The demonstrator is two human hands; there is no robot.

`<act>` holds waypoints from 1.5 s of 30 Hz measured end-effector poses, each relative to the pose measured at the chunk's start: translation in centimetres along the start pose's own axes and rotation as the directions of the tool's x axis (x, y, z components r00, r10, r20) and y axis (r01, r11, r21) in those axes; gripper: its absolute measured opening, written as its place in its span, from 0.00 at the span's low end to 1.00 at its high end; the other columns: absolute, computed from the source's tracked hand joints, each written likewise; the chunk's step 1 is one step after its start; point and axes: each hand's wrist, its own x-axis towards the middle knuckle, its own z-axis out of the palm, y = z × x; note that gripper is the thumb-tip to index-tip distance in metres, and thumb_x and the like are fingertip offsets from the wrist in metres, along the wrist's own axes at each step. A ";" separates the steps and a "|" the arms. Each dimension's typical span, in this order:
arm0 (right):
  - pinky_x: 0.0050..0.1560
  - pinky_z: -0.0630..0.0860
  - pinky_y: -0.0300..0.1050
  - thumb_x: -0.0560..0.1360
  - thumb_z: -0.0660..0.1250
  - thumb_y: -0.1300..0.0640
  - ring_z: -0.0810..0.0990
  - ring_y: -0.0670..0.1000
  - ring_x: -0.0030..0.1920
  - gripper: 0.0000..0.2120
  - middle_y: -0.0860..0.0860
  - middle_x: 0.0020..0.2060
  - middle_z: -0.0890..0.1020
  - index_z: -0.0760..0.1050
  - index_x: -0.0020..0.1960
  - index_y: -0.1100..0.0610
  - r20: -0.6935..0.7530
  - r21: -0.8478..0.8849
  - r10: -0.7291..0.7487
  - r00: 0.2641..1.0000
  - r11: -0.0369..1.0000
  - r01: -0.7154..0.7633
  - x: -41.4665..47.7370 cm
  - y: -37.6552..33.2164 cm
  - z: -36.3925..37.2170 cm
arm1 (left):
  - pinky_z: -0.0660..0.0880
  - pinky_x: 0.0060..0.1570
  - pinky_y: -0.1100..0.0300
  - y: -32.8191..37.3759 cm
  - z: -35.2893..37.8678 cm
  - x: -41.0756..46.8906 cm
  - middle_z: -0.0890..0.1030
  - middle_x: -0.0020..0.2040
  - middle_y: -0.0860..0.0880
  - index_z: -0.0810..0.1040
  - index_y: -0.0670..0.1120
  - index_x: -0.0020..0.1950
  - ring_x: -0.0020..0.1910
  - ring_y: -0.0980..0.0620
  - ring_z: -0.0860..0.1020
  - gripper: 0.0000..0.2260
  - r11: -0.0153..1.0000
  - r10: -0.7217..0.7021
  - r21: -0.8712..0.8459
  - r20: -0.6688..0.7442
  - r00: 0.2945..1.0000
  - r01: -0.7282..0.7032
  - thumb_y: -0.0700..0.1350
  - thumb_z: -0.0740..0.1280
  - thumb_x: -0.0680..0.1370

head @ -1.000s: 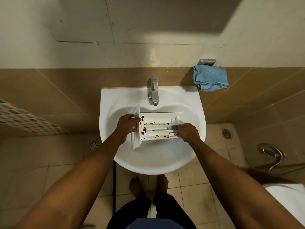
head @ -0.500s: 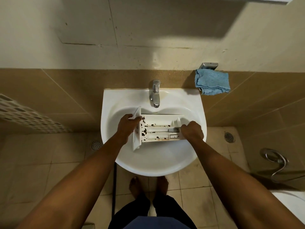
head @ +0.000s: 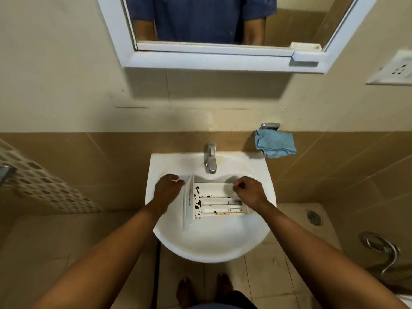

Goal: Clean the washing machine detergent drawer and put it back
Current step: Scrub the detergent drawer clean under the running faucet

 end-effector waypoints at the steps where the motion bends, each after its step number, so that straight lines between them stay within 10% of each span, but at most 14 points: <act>1: 0.50 0.70 0.37 0.77 0.71 0.57 0.82 0.49 0.52 0.04 0.47 0.48 0.85 0.83 0.50 0.53 0.004 0.005 -0.035 0.999 0.999 0.035 -0.4 -0.1 -0.2 | 0.76 0.65 0.50 0.1 -0.3 -0.3 0.80 0.64 0.48 0.81 0.51 0.64 0.60 0.47 0.79 0.15 0.999 0.027 0.035 0.010 1.000 -0.028 0.50 0.72 0.78; 12: 0.54 0.76 0.41 0.77 0.69 0.60 0.83 0.50 0.50 0.05 0.49 0.47 0.86 0.84 0.49 0.55 -0.018 0.009 -0.073 0.997 0.997 0.073 -1.0 2.0 -0.6 | 0.78 0.60 0.50 4.0 -0.5 0.6 0.85 0.52 0.47 0.80 0.47 0.67 0.54 0.48 0.82 0.14 0.676 0.547 0.487 0.171 0.820 -0.553 0.46 0.70 0.81; 22: 0.60 0.74 0.38 0.77 0.68 0.62 0.83 0.50 0.55 0.09 0.49 0.53 0.87 0.85 0.53 0.54 0.007 0.041 -0.026 1.000 0.999 0.026 1.0 3.9 -0.5 | 0.74 0.64 0.50 11.9 3.2 5.4 0.74 0.65 0.41 0.66 0.50 0.82 0.64 0.42 0.74 0.29 0.296 0.538 0.614 0.526 0.659 -0.732 0.43 0.71 0.81; 30: 0.58 0.82 0.57 0.77 0.69 0.61 0.86 0.55 0.50 0.11 0.48 0.48 0.87 0.82 0.46 0.45 -0.061 0.182 0.119 0.991 0.978 -0.106 0.5 4.6 0.2 | 0.75 0.61 0.49 13.0 2.7 7.5 0.76 0.62 0.40 0.70 0.50 0.80 0.61 0.42 0.76 0.23 0.161 0.594 0.541 0.615 0.519 -0.825 0.44 0.66 0.84; 45: 0.59 0.82 0.57 0.76 0.71 0.61 0.87 0.55 0.49 0.08 0.48 0.48 0.87 0.86 0.49 0.49 -0.116 0.302 0.248 0.962 0.931 -0.204 0.8 3.4 4.4 | 0.80 0.53 0.45 13.5 2.3 9.2 0.78 0.54 0.35 0.79 0.41 0.71 0.52 0.35 0.80 0.19 -0.035 0.643 0.413 0.706 0.296 -0.910 0.34 0.70 0.80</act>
